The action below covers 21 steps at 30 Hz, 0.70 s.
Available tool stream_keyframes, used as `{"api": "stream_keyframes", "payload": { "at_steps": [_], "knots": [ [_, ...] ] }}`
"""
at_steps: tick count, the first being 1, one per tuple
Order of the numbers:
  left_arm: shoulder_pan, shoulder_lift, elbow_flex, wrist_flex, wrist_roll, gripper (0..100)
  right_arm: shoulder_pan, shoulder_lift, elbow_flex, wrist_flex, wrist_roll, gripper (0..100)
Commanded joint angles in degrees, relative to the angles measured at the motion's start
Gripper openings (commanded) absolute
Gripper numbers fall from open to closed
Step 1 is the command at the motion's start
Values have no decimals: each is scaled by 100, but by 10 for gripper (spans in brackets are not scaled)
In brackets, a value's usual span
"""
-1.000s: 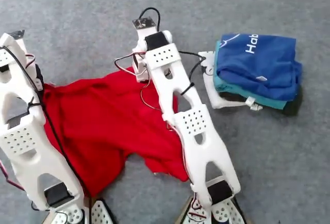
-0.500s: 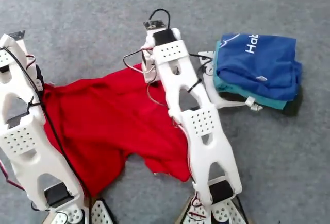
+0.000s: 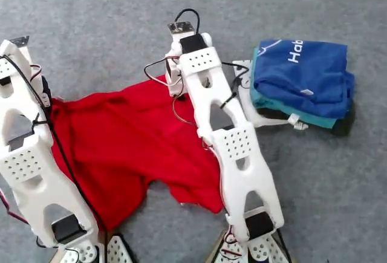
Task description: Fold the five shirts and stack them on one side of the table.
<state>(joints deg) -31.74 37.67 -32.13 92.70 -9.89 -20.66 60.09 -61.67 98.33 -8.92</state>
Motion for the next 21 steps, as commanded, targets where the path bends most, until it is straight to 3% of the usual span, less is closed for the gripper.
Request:
{"api": "stream_keyframes", "payload": {
  "at_steps": [1,21],
  "knots": [
    [13,-123,-48,-26,44,29,-53,-347,-4,-79,-9,106],
    [13,-123,-48,-53,26,29,-158,101,-945,62,-9,106]
  ]
}}
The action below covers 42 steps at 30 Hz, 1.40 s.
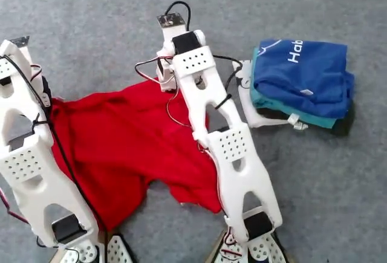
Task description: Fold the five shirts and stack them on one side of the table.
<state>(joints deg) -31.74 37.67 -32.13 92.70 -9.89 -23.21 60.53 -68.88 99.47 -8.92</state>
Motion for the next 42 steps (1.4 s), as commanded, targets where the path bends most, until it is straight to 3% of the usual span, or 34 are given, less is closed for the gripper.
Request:
{"api": "stream_keyframes", "payload": {
  "at_steps": [1,36,40,42],
  "knots": [
    [13,-123,-48,-53,26,29,141,163,-224,-62,-9,106],
    [13,-123,-22,-53,18,29,255,901,-532,79,-9,100],
    [13,-123,-48,-53,18,29,273,901,-963,149,-9,10],
    [48,-123,-101,-62,18,29,237,901,-1059,149,26,19]
  ]
}}
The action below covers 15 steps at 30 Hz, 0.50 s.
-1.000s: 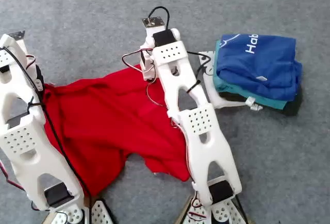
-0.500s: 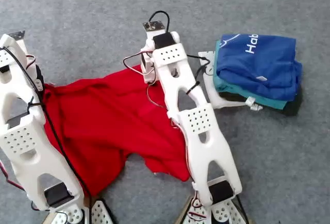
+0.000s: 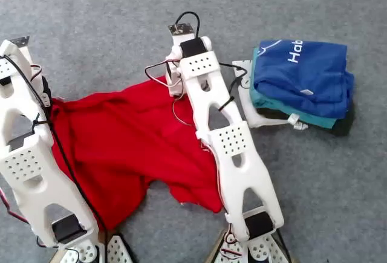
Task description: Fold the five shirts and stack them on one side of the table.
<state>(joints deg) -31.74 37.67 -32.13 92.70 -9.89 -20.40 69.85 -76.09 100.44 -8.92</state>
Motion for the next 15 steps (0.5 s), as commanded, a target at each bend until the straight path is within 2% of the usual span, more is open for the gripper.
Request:
{"api": "stream_keyframes", "payload": {
  "at_steps": [1,8,15],
  "knots": [
    [84,-123,-171,-26,18,29,-44,-31,-382,53,26,14],
    [180,-343,-435,97,9,29,0,-171,-391,79,0,13],
    [312,-1125,-752,149,0,29,132,-1305,-365,79,18,13]
  ]
}}
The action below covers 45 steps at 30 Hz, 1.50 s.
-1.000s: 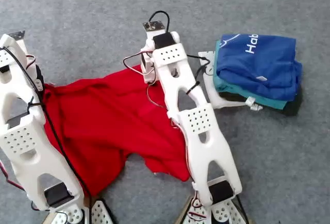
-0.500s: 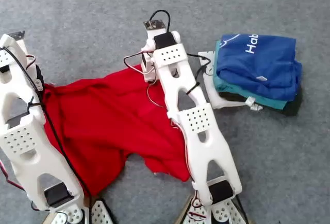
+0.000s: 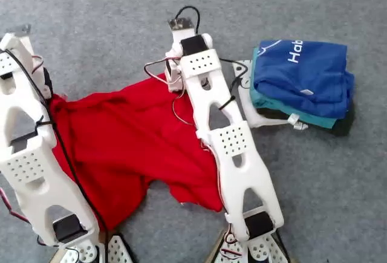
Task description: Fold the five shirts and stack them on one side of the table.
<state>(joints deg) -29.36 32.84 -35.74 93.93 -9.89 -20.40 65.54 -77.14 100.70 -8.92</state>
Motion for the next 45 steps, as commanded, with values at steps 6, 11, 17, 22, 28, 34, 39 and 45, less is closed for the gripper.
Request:
{"api": "stream_keyframes", "payload": {
  "at_steps": [6,11,17,22,28,34,39,45],
  "knots": [
    [40,-1609,-1420,35,0,29,387,-2457,-259,53,18,13],
    [163,-2453,-2730,193,0,29,466,-3952,-259,53,26,13],
    [497,-3226,-3996,185,-26,29,589,-5402,-259,18,141,13],
    [532,-3754,-4488,-167,-396,29,712,-6299,-303,9,264,13],
    [848,-4510,-4347,756,-615,29,712,-7196,-251,44,246,13],
    [989,-5916,-2677,703,-440,29,712,-8259,901,53,246,13],
    [998,-7393,-295,703,-466,29,686,-9631,3530,44,264,14],
    [998,-9152,2519,686,-923,29,677,-10844,6264,18,264,15]
  ]
}}
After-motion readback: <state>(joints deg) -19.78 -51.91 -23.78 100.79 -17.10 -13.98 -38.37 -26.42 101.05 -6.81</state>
